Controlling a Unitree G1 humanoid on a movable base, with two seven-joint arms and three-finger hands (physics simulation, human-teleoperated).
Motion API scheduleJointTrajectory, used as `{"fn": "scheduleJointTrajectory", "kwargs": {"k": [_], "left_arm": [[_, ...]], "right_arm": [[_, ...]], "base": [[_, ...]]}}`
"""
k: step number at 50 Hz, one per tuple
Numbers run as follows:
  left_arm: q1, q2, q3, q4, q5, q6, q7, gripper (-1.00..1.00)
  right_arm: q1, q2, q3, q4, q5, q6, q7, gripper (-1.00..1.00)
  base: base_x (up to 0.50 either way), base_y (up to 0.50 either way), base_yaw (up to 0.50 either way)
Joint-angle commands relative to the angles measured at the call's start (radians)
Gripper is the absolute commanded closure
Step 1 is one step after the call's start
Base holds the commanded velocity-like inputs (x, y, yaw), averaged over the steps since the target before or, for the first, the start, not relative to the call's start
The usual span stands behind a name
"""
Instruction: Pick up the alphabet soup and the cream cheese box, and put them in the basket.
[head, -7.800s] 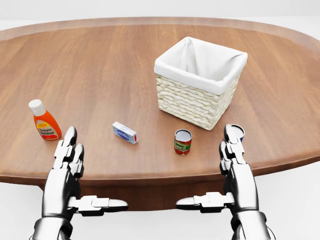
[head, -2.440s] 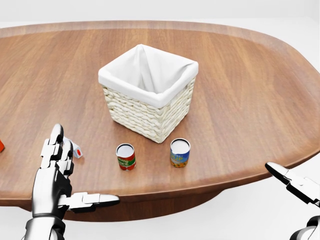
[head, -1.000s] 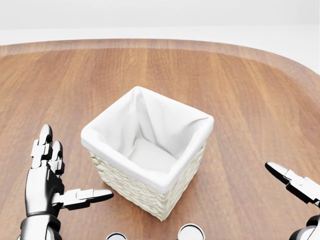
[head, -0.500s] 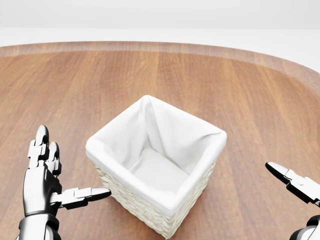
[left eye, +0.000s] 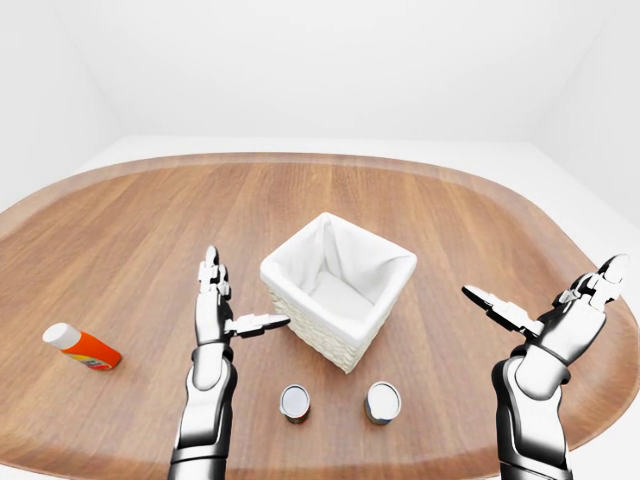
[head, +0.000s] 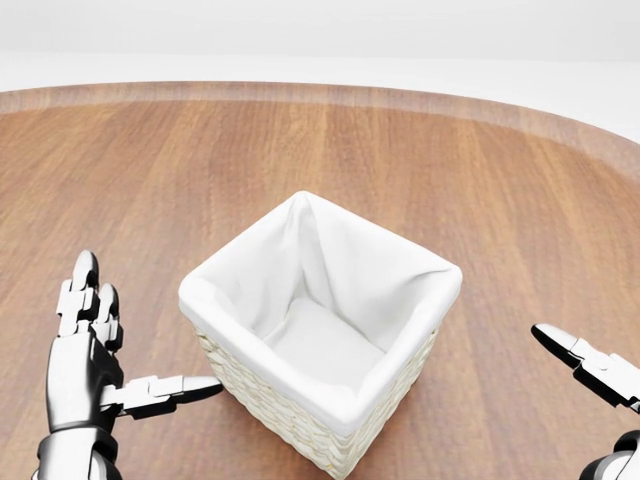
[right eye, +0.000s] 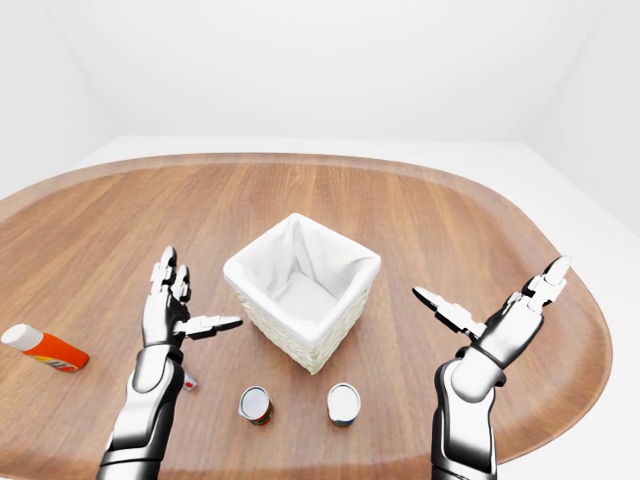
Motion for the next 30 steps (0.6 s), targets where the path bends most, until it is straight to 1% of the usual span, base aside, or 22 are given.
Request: {"fn": "scheduleJointTrajectory", "kwargs": {"k": [1,3,4,5,7,8,9,10,11,12,13,14,15,16,17,19,21,22,23,25,27,30], "left_arm": [[0.001,0.000,0.009,-0.034,-0.007,0.038,0.005,-1.00],[0.003,0.001,0.010,-0.047,0.007,0.057,0.023,-1.00],[0.003,0.004,0.005,-0.051,0.023,0.069,0.027,-1.00],[0.000,0.007,0.003,-0.044,0.045,0.060,0.037,-1.00],[0.002,0.014,-0.002,-0.053,0.101,0.084,0.059,-1.00],[0.006,0.016,-0.005,-0.071,0.120,0.127,0.058,-1.00],[0.011,0.014,-0.008,-0.083,0.129,0.125,0.052,-1.00],[0.018,0.017,-0.015,-0.089,0.159,0.109,0.054,-1.00],[0.025,0.016,-0.017,-0.103,0.184,0.111,0.060,-1.00],[0.031,0.013,-0.017,-0.114,0.199,0.117,0.062,-1.00],[0.047,0.012,-0.020,-0.146,0.221,0.149,0.058,-1.00],[0.049,0.013,-0.018,-0.137,0.232,0.137,0.058,-1.00],[0.062,0.009,-0.016,-0.155,0.239,0.136,0.058,-1.00],[0.069,0.009,-0.017,-0.168,0.258,0.138,0.060,-1.00],[0.086,0.004,-0.015,-0.201,0.261,0.151,0.056,-1.00],[0.101,0.004,-0.017,-0.234,0.305,0.158,0.064,-1.00],[0.110,-0.004,-0.016,-0.257,0.303,0.158,0.052,-1.00],[0.118,-0.003,-0.021,-0.271,0.324,0.158,0.055,-1.00],[0.139,-0.002,-0.034,-0.321,0.374,0.158,0.059,-1.00],[0.150,-0.007,-0.032,-0.342,0.395,0.158,0.055,-1.00],[0.161,-0.009,-0.019,-0.374,0.384,0.158,0.028,-1.00],[0.169,-0.015,-0.001,-0.443,0.397,0.158,0.013,-1.00]], "right_arm": [[-0.003,-0.002,0.000,0.009,-0.001,-0.004,0.000,-1.00],[-0.005,-0.003,0.000,0.019,0.000,-0.012,0.000,-1.00],[-0.004,-0.004,0.000,0.015,0.000,-0.009,0.000,-1.00],[-0.003,-0.003,0.000,0.005,0.000,0.000,0.000,-1.00],[-0.004,-0.004,0.000,0.015,-0.003,-0.008,0.000,-1.00],[-0.004,-0.003,0.002,0.013,-0.004,-0.005,0.000,-1.00],[-0.004,-0.003,0.002,0.012,-0.004,-0.005,0.000,-1.00],[-0.003,-0.003,0.002,0.009,-0.004,-0.004,0.000,-1.00],[-0.002,-0.003,0.002,0.006,-0.005,0.000,0.000,-1.00],[-0.002,-0.002,0.001,0.005,-0.005,0.000,0.000,-1.00],[-0.006,-0.004,0.000,0.022,-0.004,-0.013,0.000,-1.00],[-0.006,-0.004,0.000,0.023,-0.003,-0.013,0.000,-1.00],[-0.005,-0.004,0.000,0.020,-0.002,-0.010,0.000,-1.00],[-0.006,-0.005,0.000,0.022,-0.002,-0.012,0.000,-1.00],[-0.005,-0.004,0.001,0.021,-0.003,-0.013,0.000,-1.00],[-0.003,-0.004,0.002,0.014,-0.004,-0.010,0.000,-1.00],[-0.006,-0.005,-0.003,0.020,0.000,-0.013,0.000,-1.00],[-0.006,-0.005,-0.003,0.021,0.000,-0.013,0.000,-1.00],[-0.006,-0.005,-0.003,0.012,0.001,-0.003,0.000,-1.00],[-0.006,-0.005,-0.002,0.024,0.000,-0.016,0.000,-1.00],[-0.002,-0.003,0.000,0.007,-0.002,-0.005,0.000,-1.00],[-0.002,-0.002,-0.001,0.005,-0.002,-0.004,0.000,-1.00]], "base": [[0.00,0.00,0.00],[0.00,0.00,0.00],[0.00,0.00,0.00],[0.00,0.00,0.00],[0.00,0.00,0.00],[0.00,0.00,0.00],[0.00,0.00,0.00],[0.00,0.00,0.00],[0.00,0.00,0.00],[0.00,0.00,0.00],[0.00,0.00,0.00],[0.00,0.00,0.00],[0.00,0.00,0.00],[0.00,0.00,0.00],[0.00,0.00,0.00],[0.00,0.00,0.00],[0.00,0.00,0.00],[0.00,0.00,0.00],[0.00,0.00,0.00],[0.00,0.00,0.00],[0.00,0.00,0.00],[0.00,0.00,0.00]]}}
